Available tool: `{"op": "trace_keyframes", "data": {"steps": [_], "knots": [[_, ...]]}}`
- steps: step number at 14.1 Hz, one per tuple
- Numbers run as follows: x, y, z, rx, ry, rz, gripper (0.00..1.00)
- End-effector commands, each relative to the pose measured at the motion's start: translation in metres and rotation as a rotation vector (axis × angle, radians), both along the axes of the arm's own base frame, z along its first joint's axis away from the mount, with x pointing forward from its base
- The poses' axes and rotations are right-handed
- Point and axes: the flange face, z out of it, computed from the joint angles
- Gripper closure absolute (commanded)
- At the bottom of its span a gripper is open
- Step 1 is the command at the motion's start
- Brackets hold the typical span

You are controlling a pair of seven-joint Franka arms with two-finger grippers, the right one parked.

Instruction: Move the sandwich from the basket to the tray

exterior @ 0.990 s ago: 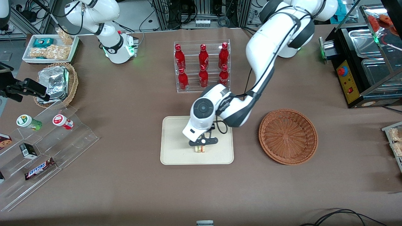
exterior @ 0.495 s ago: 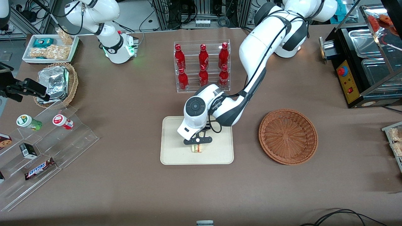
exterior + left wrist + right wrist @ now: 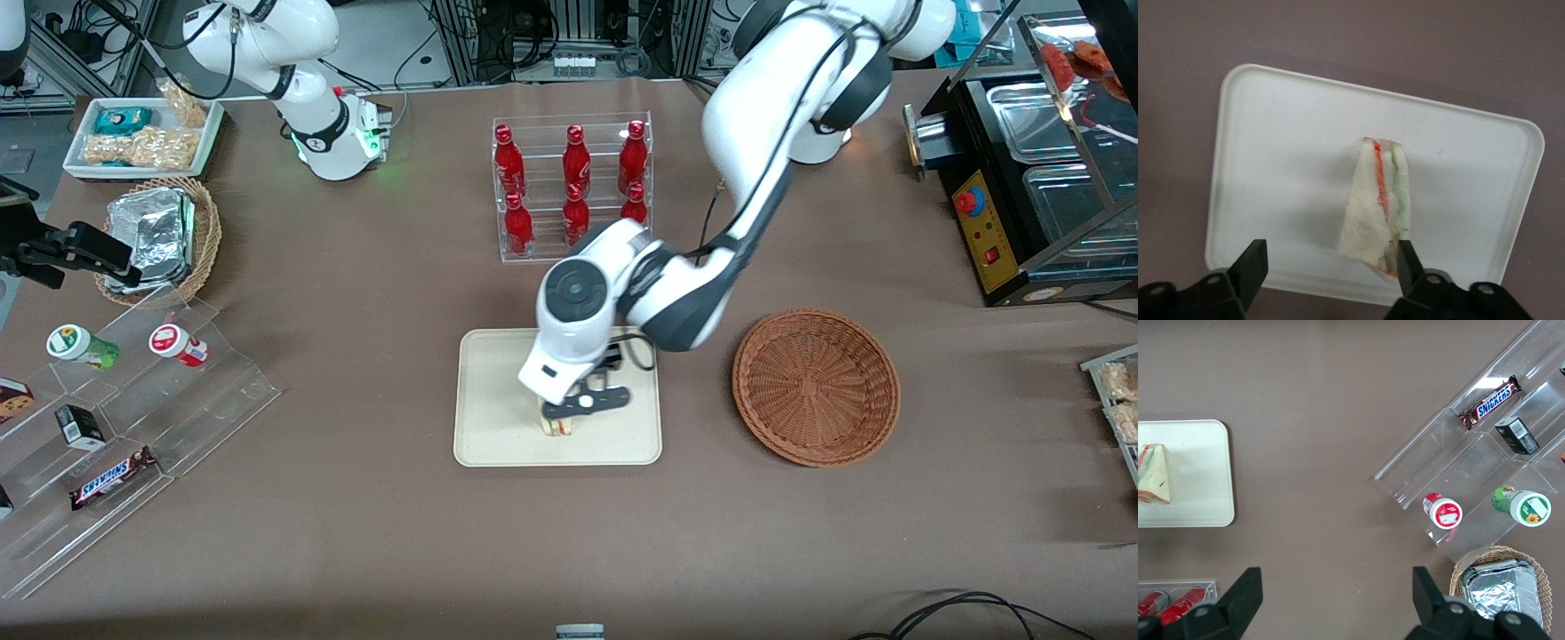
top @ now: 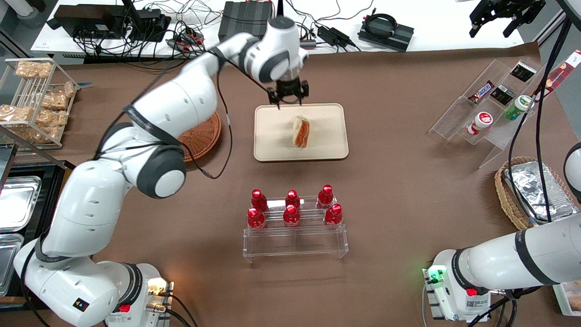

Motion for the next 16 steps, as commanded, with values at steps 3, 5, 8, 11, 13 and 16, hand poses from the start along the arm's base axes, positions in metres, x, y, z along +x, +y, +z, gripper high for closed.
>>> {"op": "trace_keyframes", "data": {"steps": [3, 5, 8, 11, 13, 16], "knots": [[0.003, 0.08, 0.093, 0.069, 0.048, 0.105, 0.0], [0.013, 0.127, 0.107, 0.103, 0.084, 0.155, 0.0], [0.003, 0.179, 0.098, 0.14, 0.114, 0.094, 0.0], [-0.02, 0.246, 0.102, 0.143, 0.097, 0.016, 0.0], [-0.031, 0.286, 0.117, 0.147, 0.105, -0.051, 0.0], [-0.036, 0.341, 0.143, 0.145, 0.129, -0.129, 0.0]]}}
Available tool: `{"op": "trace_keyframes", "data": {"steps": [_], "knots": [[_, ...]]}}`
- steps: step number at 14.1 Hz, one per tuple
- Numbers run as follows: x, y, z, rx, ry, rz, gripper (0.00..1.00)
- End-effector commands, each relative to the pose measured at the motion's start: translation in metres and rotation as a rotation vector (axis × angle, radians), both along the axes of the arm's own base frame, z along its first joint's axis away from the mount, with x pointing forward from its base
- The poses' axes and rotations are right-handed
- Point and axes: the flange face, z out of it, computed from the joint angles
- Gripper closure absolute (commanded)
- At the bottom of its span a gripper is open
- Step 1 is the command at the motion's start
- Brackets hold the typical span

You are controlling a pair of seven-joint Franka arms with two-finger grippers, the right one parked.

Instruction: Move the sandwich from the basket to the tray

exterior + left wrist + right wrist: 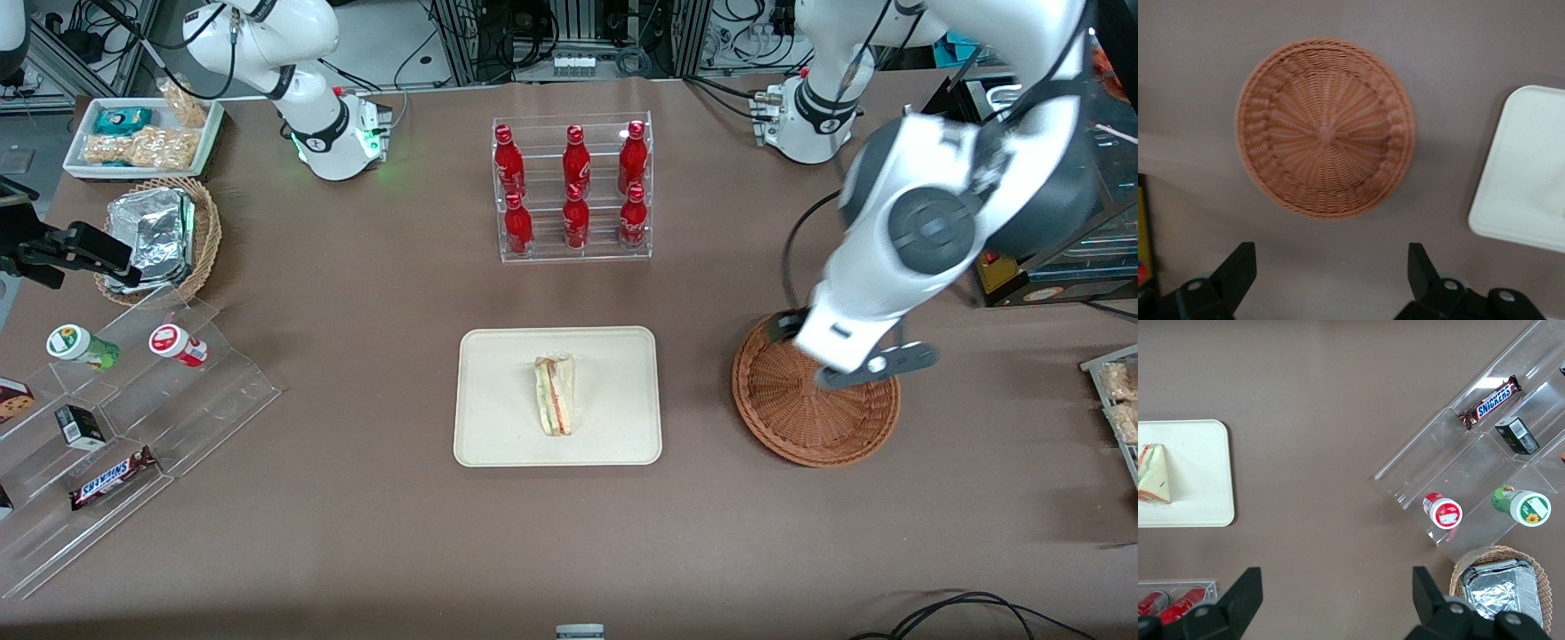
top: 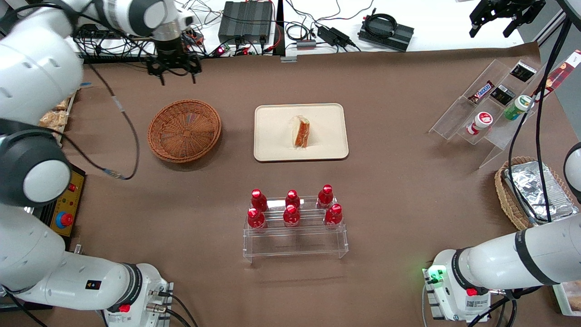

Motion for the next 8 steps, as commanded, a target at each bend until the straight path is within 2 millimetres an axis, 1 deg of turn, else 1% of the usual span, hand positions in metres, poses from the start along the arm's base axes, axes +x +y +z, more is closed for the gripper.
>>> {"op": "trace_keyframes", "data": {"steps": [1, 2, 4, 6, 7, 8], "knots": [[-0.02, 0.044, 0.025, -0.005, 0.019, -0.076, 0.0], [-0.023, 0.061, 0.036, -0.008, 0.025, -0.096, 0.0], [-0.027, 0.089, 0.053, -0.017, 0.027, -0.14, 0.0], [-0.028, 0.112, 0.068, -0.03, 0.016, -0.177, 0.0], [-0.028, 0.116, 0.076, -0.034, 0.002, -0.195, 0.0], [-0.027, 0.123, 0.079, -0.036, -0.009, -0.195, 0.0]]}}
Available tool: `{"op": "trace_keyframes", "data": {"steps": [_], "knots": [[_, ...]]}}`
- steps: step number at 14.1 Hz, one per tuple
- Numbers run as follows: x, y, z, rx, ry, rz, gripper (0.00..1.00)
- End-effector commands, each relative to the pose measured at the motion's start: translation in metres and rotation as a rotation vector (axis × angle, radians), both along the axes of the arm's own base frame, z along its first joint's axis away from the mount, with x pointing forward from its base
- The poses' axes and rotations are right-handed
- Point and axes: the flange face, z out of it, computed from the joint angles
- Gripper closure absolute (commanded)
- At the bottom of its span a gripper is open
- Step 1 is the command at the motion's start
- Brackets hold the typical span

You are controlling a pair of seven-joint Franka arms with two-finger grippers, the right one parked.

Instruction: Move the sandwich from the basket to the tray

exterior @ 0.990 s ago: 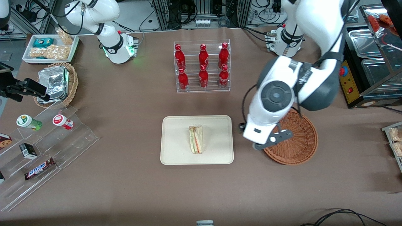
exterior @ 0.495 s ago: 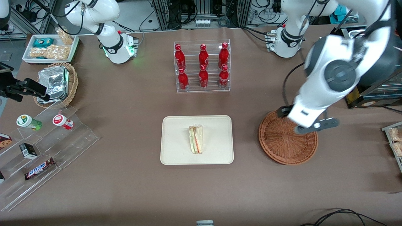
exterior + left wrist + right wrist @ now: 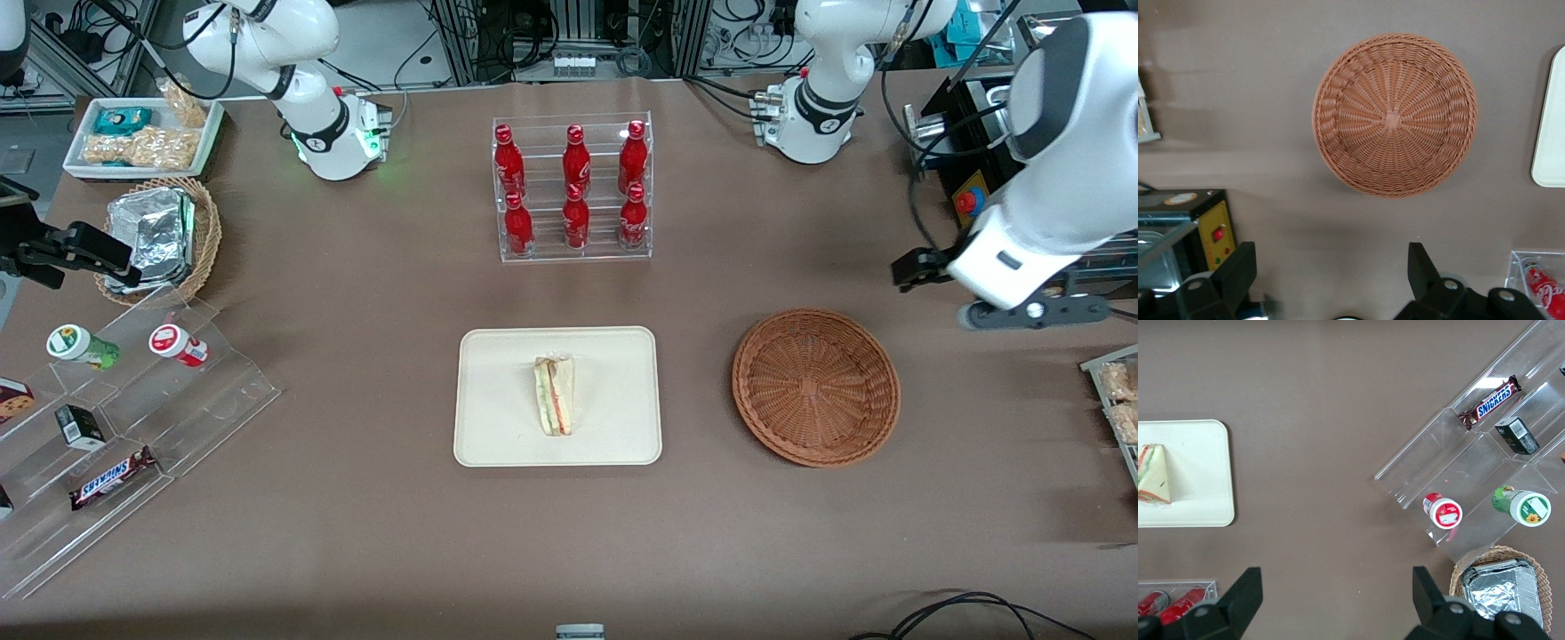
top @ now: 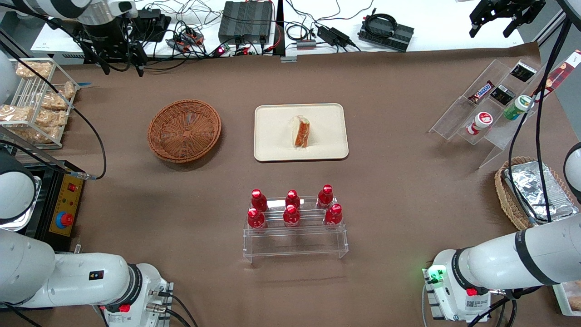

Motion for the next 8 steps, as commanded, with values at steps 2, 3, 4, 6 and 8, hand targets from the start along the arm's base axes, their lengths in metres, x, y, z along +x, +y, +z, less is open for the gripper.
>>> {"op": "trace_keyframes", "data": {"steps": [2, 3, 4, 6, 8], "knots": [[-0.01, 0.023, 0.027, -0.015, -0.044, -0.012, 0.0], [-0.01, 0.023, 0.032, -0.046, -0.061, -0.004, 0.0], [-0.009, 0.032, 0.037, -0.083, -0.082, 0.019, 0.0], [-0.008, 0.045, 0.042, -0.103, -0.107, 0.024, 0.0], [-0.007, 0.047, 0.044, -0.101, -0.12, 0.006, 0.0]]}}
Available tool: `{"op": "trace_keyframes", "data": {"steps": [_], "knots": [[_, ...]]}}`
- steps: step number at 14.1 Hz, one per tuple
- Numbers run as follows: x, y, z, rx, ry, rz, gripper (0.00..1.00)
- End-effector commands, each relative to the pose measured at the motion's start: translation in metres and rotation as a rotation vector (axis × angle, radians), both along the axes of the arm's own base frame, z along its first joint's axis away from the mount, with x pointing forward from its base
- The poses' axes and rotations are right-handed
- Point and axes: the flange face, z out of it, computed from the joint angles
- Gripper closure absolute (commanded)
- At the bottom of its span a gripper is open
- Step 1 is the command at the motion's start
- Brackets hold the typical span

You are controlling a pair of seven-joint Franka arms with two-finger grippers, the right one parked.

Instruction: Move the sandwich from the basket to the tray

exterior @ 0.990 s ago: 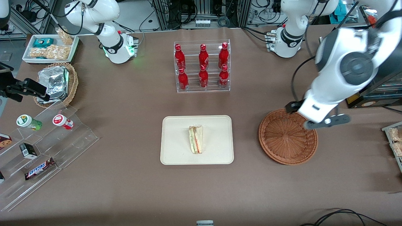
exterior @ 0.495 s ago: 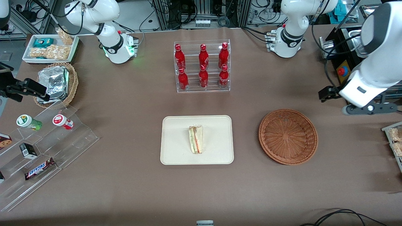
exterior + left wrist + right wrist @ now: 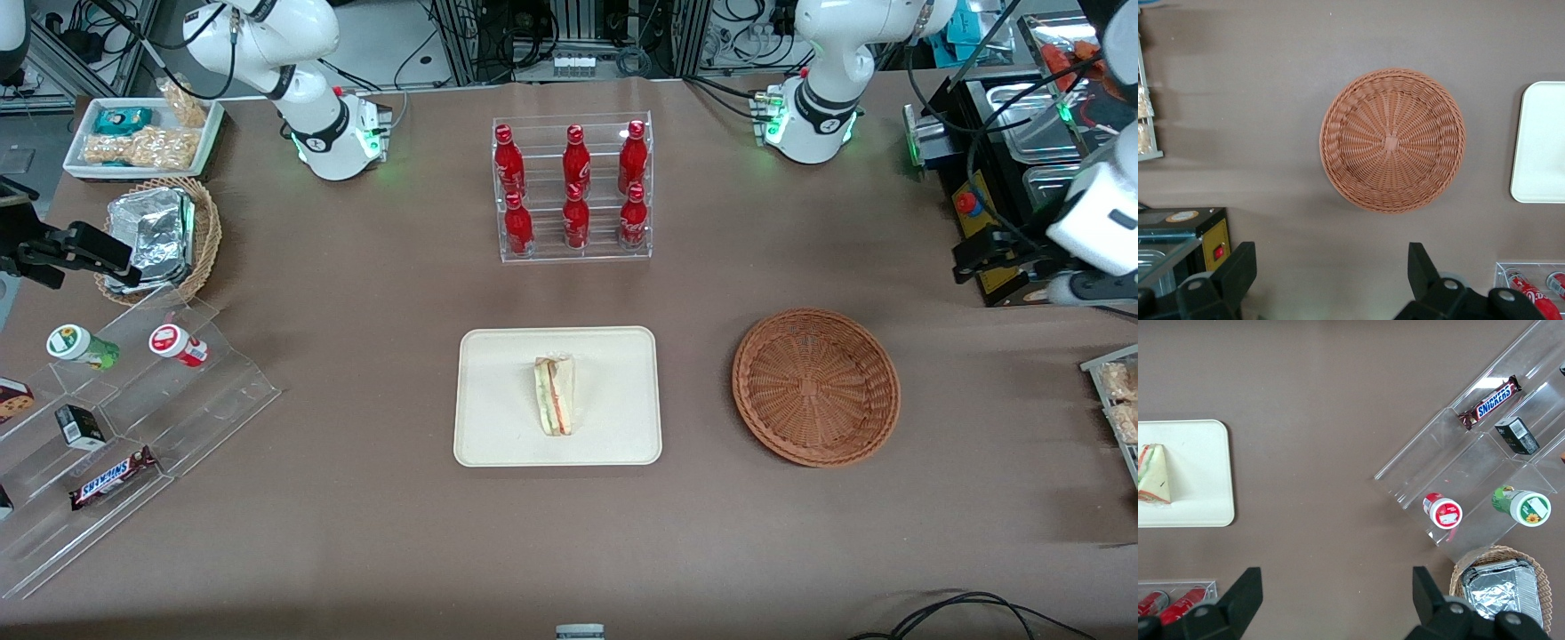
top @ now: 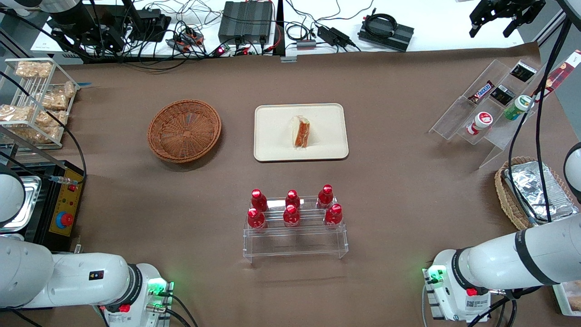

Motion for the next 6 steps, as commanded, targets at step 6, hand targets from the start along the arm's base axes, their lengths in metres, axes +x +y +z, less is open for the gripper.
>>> {"op": "trace_keyframes", "data": {"steps": [6], "knots": [[-0.025, -0.003, 0.013, -0.005, -0.051, -0.034, 0.0]]}}
